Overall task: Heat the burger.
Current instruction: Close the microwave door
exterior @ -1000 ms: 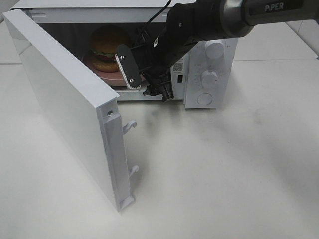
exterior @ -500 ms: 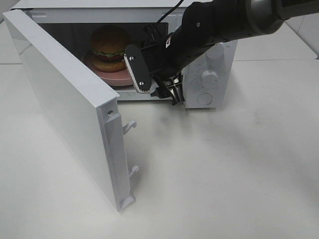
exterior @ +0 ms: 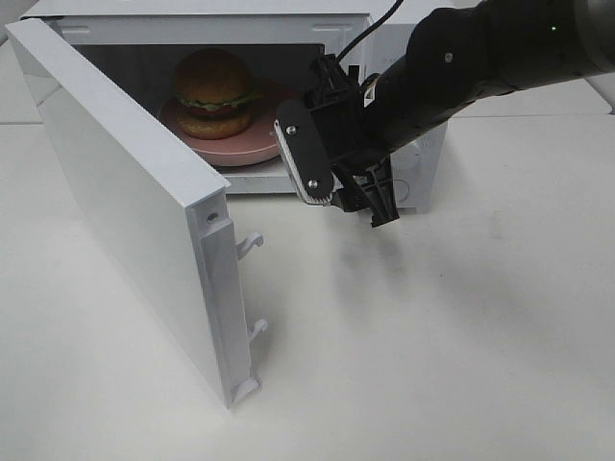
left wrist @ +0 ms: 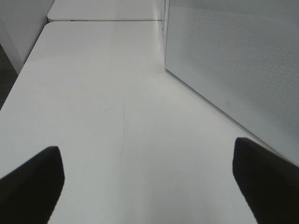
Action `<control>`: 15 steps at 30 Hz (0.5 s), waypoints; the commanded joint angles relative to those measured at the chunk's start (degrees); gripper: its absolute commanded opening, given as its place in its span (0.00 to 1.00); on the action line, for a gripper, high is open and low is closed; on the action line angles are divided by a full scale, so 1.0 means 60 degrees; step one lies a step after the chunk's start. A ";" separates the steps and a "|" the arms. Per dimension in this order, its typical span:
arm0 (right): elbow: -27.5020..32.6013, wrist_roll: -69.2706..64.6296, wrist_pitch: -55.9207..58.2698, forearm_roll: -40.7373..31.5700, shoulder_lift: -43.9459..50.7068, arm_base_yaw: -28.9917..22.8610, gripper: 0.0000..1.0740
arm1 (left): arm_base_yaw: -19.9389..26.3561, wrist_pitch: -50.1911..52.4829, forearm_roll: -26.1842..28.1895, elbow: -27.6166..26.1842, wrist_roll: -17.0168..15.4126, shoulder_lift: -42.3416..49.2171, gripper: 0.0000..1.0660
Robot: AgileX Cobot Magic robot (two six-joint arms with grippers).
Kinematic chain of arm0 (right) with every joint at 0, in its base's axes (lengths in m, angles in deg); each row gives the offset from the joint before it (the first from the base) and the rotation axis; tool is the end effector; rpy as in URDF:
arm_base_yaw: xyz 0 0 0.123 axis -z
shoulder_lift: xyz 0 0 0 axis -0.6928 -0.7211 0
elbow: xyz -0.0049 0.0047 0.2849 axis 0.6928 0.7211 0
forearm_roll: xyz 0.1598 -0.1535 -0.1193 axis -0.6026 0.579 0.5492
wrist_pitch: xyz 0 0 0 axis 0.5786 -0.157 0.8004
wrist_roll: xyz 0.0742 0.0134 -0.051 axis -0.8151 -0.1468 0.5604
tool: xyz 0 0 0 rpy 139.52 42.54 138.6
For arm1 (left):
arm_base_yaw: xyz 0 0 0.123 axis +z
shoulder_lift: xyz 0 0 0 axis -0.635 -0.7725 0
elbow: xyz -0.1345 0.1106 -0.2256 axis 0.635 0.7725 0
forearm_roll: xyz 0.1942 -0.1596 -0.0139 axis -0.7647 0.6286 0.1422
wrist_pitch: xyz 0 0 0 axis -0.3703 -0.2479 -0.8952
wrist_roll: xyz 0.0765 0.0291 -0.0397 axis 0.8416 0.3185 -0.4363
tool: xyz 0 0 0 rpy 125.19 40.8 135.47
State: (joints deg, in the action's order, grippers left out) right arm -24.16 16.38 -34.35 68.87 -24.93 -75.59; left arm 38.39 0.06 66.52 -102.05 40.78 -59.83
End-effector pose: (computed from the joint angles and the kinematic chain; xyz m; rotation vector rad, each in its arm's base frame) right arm 0.3388 0.2110 0.1985 -1.9920 1.3006 -0.4101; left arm -0.0051 -0.0023 0.2795 0.0193 2.0164 -0.0483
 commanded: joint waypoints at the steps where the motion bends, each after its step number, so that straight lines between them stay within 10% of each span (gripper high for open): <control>1: 0.0296 -0.0181 -0.0124 -0.0038 0.0372 0.0038 0.71 | 0.0048 0.0029 -0.0038 0.0029 0.0000 0.0191 0.84; 15: 0.2063 -0.0697 -0.0115 -0.0115 0.2129 0.0038 0.71 | 0.0048 0.0029 -0.0038 0.0029 0.0000 0.0191 0.84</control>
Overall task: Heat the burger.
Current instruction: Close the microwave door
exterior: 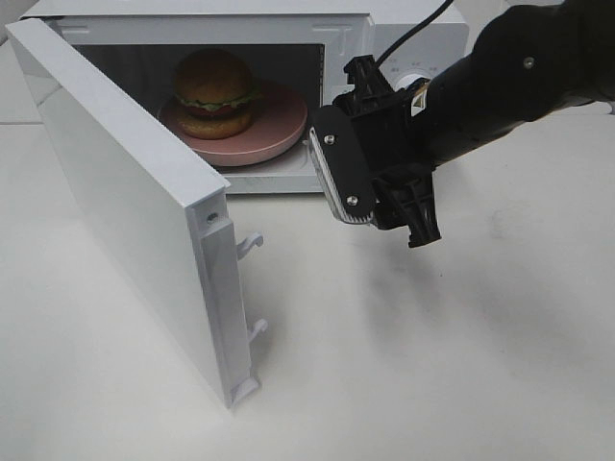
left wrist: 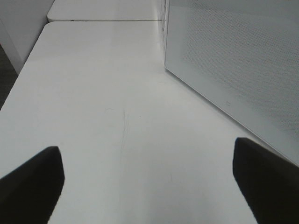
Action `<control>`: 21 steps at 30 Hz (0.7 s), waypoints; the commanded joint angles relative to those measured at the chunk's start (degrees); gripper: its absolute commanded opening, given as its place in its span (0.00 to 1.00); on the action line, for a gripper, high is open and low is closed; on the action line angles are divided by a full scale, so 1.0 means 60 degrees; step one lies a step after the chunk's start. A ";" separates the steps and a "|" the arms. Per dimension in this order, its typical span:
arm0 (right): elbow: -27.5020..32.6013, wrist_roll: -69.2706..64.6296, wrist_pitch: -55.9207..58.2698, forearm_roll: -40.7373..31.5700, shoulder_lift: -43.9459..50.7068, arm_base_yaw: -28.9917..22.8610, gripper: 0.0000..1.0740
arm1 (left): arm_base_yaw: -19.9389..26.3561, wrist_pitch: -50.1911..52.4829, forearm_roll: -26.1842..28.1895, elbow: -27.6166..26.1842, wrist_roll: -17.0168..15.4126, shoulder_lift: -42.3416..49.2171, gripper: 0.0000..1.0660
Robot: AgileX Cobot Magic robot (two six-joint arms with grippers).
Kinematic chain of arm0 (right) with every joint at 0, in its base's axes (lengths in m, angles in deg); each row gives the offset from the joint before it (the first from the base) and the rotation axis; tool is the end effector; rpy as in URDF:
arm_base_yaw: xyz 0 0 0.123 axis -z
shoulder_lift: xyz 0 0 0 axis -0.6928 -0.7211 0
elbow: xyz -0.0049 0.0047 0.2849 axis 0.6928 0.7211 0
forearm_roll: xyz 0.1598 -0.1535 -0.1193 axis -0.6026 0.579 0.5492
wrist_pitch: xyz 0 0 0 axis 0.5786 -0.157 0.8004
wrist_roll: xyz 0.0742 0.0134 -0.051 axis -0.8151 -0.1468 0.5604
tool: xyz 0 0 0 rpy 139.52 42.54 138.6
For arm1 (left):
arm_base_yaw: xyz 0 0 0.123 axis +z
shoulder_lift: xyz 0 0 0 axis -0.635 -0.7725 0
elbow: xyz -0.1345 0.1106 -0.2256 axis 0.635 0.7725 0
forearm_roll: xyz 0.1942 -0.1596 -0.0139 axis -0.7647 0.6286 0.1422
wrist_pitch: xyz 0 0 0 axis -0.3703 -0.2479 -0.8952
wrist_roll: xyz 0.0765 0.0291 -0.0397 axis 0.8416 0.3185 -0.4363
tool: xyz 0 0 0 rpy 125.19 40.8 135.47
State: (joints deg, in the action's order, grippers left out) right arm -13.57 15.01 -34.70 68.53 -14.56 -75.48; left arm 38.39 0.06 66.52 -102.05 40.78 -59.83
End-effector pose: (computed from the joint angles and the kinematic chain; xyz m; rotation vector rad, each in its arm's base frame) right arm 0.2973 0.1846 0.2141 -1.9672 1.3291 -0.3972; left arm -0.0051 -0.0023 0.2795 0.0193 2.0164 -0.0483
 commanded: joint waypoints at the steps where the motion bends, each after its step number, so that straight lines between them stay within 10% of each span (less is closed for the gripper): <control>1: 0.0439 -0.0688 -0.0057 -0.0057 0.0544 0.0019 0.71 | 0.0048 0.0029 -0.0038 0.0029 0.0000 0.0191 0.84; 21: 0.1671 -1.1087 0.1786 0.1070 0.2301 0.0019 0.70 | 0.0048 0.0029 -0.0038 0.0029 0.0000 0.0191 0.84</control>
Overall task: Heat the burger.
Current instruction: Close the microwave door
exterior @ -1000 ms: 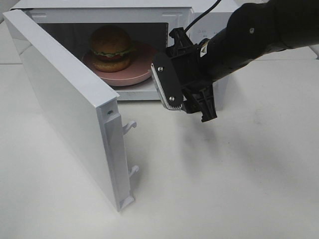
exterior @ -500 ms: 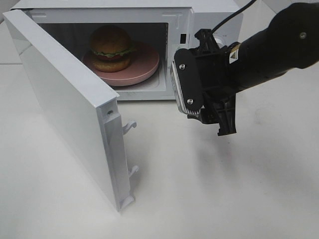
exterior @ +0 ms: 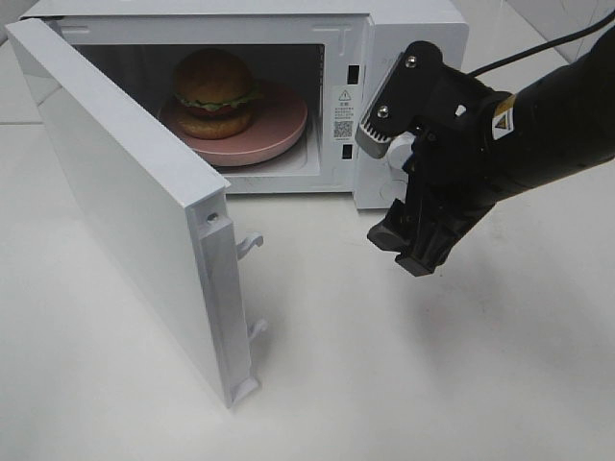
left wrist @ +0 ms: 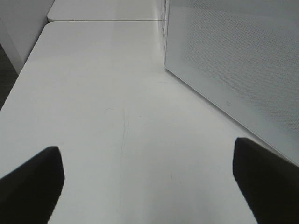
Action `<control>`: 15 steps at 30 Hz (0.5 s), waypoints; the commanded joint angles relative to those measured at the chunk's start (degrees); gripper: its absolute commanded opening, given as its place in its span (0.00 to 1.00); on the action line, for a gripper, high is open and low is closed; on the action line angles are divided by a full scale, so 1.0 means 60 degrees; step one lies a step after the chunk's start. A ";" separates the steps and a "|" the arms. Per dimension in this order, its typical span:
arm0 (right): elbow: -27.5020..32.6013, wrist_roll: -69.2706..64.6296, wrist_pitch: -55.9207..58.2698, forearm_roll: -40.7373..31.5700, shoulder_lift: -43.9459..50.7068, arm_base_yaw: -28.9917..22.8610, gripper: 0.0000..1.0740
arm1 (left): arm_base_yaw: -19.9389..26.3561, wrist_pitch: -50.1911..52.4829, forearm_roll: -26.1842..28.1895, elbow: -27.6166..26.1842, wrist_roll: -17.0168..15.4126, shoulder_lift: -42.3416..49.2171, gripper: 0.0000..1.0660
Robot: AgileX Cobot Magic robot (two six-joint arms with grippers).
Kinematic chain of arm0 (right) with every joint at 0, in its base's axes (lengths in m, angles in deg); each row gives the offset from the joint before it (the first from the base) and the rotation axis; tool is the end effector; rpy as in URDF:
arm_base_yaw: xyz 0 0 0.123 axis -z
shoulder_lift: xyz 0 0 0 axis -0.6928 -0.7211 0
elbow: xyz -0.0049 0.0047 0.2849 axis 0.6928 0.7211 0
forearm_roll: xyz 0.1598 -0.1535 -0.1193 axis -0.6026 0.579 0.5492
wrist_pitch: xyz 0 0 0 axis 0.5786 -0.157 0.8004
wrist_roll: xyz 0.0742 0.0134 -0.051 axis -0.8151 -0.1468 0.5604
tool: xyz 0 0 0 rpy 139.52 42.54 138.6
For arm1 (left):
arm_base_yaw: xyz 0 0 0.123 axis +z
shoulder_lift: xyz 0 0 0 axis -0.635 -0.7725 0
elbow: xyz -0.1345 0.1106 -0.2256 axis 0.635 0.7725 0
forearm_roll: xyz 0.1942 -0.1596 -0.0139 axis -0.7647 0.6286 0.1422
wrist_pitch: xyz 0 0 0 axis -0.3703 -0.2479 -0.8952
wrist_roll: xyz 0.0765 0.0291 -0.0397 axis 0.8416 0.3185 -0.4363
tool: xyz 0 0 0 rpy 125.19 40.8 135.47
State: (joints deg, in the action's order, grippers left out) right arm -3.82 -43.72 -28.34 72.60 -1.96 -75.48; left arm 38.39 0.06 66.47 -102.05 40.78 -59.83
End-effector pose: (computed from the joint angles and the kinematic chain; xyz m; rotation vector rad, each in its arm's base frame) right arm 0.2465 0.1522 0.2287 -1.1449 2.1111 0.0559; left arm -0.0051 -0.0022 0.2795 0.0192 2.0164 -0.0473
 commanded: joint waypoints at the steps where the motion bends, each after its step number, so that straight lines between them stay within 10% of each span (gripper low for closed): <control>1: 0.0048 -0.2120 0.1385 0.0707 0.0344 0.0019 0.70 | 0.0048 0.0029 -0.0029 0.0029 0.0000 0.0191 0.84; 15: 0.0048 -0.4479 0.5176 0.1385 0.1814 0.0019 0.70 | 0.0048 0.0029 -0.0029 0.0029 0.0000 0.0191 0.84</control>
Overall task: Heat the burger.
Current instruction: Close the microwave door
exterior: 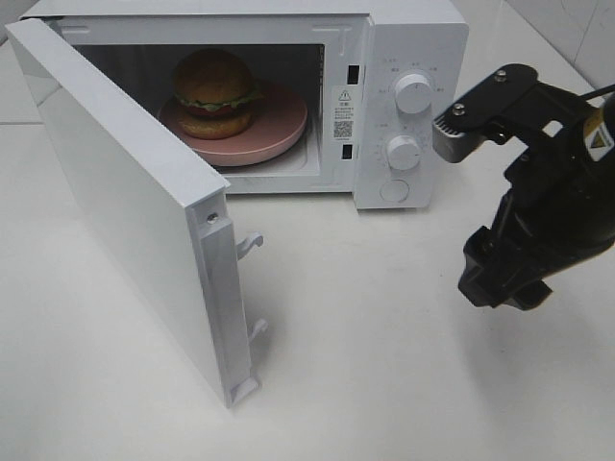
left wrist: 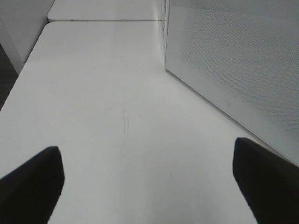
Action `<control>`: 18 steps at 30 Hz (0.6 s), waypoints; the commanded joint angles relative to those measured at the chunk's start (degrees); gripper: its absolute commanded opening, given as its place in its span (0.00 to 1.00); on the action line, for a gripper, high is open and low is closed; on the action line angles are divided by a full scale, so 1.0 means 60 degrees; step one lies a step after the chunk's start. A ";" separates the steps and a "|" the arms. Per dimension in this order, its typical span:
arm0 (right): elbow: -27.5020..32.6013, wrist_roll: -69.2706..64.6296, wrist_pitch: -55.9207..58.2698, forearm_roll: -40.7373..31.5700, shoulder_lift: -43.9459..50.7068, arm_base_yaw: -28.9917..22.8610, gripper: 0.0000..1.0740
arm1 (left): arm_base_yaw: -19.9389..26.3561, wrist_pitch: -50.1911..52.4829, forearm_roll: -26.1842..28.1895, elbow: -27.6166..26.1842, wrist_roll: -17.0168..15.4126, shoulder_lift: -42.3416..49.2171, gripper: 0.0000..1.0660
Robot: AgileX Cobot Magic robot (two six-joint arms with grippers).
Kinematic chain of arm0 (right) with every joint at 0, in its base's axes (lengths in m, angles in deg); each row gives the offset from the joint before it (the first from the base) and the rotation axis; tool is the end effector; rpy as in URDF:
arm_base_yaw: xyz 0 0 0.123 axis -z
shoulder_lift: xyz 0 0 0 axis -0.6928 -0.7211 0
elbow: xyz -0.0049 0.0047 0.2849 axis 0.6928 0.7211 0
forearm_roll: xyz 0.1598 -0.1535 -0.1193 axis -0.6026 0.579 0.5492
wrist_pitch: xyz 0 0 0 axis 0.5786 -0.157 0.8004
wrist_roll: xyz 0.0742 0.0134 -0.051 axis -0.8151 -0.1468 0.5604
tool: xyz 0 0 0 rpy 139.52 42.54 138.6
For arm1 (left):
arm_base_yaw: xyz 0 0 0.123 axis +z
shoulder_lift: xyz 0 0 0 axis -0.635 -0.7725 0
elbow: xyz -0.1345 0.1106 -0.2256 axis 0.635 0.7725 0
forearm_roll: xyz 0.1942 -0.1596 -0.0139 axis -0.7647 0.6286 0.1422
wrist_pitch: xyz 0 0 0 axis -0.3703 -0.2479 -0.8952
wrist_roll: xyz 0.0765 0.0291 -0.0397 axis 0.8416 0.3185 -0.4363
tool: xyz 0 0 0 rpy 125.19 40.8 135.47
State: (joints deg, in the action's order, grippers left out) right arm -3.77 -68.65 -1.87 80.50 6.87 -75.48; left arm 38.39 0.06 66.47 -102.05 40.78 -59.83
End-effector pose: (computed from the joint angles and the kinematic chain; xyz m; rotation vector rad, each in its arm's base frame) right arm 0.2061 0.1178 0.2465 -0.8526 2.5598 0.0190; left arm -0.0051 -0.0022 0.2795 0.0192 2.0164 -0.0473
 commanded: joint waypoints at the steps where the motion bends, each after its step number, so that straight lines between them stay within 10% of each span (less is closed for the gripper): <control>1: 0.0048 -0.0411 0.0964 0.0067 0.0468 0.0019 0.70 | 0.0048 0.0029 -0.0029 0.0029 0.0000 0.0191 0.84; 18: 0.0630 -0.0783 0.2550 0.0067 0.3485 0.0019 0.70 | 0.0048 0.0029 -0.0029 0.0029 0.0000 0.0191 0.84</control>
State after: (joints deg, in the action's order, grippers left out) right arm -1.07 -73.06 12.40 80.56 25.66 -75.48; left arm 38.39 0.06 66.47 -102.05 40.78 -59.83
